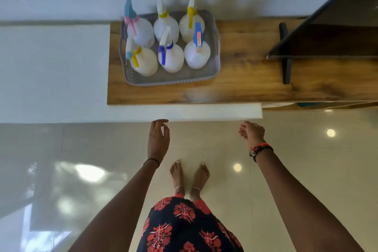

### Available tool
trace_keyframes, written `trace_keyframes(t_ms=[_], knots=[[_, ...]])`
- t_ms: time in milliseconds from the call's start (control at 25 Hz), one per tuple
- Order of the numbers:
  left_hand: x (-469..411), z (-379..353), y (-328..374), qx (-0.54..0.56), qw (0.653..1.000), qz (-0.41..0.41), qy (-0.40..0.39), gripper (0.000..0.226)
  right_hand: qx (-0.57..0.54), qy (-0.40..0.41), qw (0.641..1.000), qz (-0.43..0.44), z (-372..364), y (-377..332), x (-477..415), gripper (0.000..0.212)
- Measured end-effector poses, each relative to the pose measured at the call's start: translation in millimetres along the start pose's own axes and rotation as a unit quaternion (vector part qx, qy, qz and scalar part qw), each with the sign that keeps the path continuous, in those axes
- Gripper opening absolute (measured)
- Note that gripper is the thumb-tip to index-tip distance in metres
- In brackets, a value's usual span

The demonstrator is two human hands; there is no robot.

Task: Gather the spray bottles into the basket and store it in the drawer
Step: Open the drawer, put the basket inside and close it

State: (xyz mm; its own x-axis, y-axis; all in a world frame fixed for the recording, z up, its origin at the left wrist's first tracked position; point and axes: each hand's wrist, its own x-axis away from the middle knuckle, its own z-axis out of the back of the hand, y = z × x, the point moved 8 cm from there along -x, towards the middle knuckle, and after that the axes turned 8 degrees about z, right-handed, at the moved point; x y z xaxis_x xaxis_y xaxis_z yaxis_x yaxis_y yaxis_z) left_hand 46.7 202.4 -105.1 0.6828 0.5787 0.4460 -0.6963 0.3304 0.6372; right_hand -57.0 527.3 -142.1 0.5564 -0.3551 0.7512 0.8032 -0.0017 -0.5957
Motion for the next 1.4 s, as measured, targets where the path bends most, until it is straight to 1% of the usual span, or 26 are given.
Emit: trace_keyframes(t_ms=[120, 200, 240, 320, 360, 480, 560, 720, 880, 1080, 1400], knots=[[-0.9, 1.8, -23.0, -0.013, 1.000, -0.003, 0.000, 0.022, 0.006, 0.016, 1.000, -0.008, 18.4, 24.7, -14.2, 0.023], [-4.0, 4.1, -36.0, -0.018, 1.000, -0.002, 0.006, 0.023, -0.005, 0.028, 0.999, -0.016, 26.7, 37.2, -25.3, 0.016], [-6.0, 4.7, -42.5, -0.020, 1.000, -0.004, 0.012, 0.023, -0.006, 0.033, 0.999, -0.019, 29.6, 44.3, -31.5, 0.019], [-10.0, 5.3, -52.2, -0.021, 1.000, -0.014, 0.019, 0.024, -0.009, 0.039, 0.999, -0.032, 34.0, 56.8, -45.2, 0.037], [-11.7, 5.5, -53.9, -0.021, 0.999, -0.024, 0.019, 0.024, -0.009, 0.036, 0.999, -0.027, 35.4, 57.4, -50.6, 0.042], [-18.6, 4.8, -64.6, -0.027, 0.998, -0.044, 0.027, 0.024, 0.015, -0.005, 1.000, 0.009, 25.5, 57.3, -63.1, 0.061], [-22.8, 4.1, -69.9, -0.020, 0.998, -0.047, 0.033, 0.024, 0.026, -0.029, 0.999, 0.028, 17.5, 54.7, -67.2, 0.068], [-29.1, 1.4, -73.5, -0.020, 0.997, -0.061, 0.040, 0.024, 0.008, -0.039, 0.998, 0.040, 8.5, 57.2, -77.6, 0.069], [-32.2, -2.1, -73.7, -0.025, 0.996, -0.066, 0.046, 0.024, -0.007, -0.031, 0.998, 0.062, 8.6, 56.2, -85.1, 0.075], [-33.8, -10.3, -69.1, -0.024, 0.996, -0.067, 0.045, 0.025, 0.013, -0.047, 0.996, 0.072, 11.1, 51.1, -93.7, 0.077], [-40.9, -21.2, -54.0, -0.011, 0.995, -0.077, 0.056, 0.022, 0.062, -0.047, 0.989, 0.127, 5.4, 47.6, -99.6, 0.086]])
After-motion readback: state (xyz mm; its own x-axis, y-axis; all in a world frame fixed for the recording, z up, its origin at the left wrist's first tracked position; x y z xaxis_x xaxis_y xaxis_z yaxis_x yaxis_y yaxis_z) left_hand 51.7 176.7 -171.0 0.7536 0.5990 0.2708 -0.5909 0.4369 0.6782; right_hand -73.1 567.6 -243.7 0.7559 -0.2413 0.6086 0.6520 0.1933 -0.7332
